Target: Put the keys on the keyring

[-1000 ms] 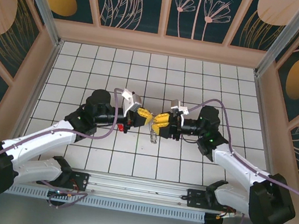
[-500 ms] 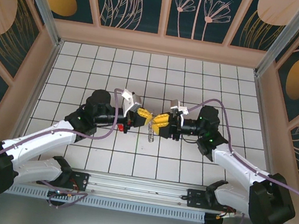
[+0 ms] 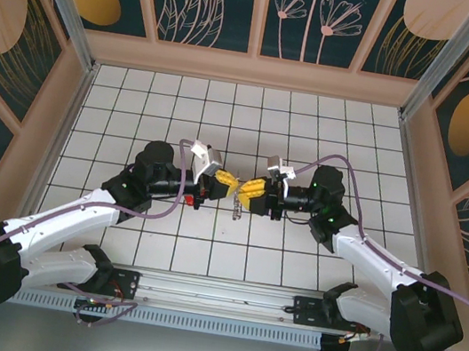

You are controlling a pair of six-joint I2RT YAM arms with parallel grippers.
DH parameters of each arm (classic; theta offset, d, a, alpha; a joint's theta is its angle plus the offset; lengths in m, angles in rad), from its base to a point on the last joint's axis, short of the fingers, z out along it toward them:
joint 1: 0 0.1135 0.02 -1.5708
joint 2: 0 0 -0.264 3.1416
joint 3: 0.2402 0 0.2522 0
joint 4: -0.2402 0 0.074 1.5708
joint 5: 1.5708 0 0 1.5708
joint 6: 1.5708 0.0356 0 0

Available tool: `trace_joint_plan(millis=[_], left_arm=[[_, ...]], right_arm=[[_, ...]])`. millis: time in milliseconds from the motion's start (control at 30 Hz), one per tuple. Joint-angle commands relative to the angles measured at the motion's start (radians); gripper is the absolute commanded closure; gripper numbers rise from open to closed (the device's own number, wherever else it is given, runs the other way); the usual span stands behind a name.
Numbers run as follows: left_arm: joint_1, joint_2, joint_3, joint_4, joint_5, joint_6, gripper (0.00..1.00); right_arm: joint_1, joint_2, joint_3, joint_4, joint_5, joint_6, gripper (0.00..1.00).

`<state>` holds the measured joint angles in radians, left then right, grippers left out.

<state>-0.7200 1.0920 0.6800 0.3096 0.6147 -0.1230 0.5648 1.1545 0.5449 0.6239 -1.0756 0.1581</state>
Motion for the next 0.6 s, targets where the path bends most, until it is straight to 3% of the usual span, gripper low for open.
trace_joint_plan(millis=[0,300,567], left_arm=[[-0.001,-0.016,-0.004,0.026,-0.008,0.019,1.0],[-0.002,-0.017,-0.005,0.026,-0.012,0.019,1.0],[-0.002,-0.018,-0.004,0.019,-0.025,0.023,1.0]], right_arm=[[0.007,-0.013,0.036,0.011,-0.018,-0.003,0.84],[0.007,-0.013,0.04,-0.013,-0.011,-0.021,1.0],[0.007,-0.027,0.052,-0.064,0.011,-0.059,1.0]])
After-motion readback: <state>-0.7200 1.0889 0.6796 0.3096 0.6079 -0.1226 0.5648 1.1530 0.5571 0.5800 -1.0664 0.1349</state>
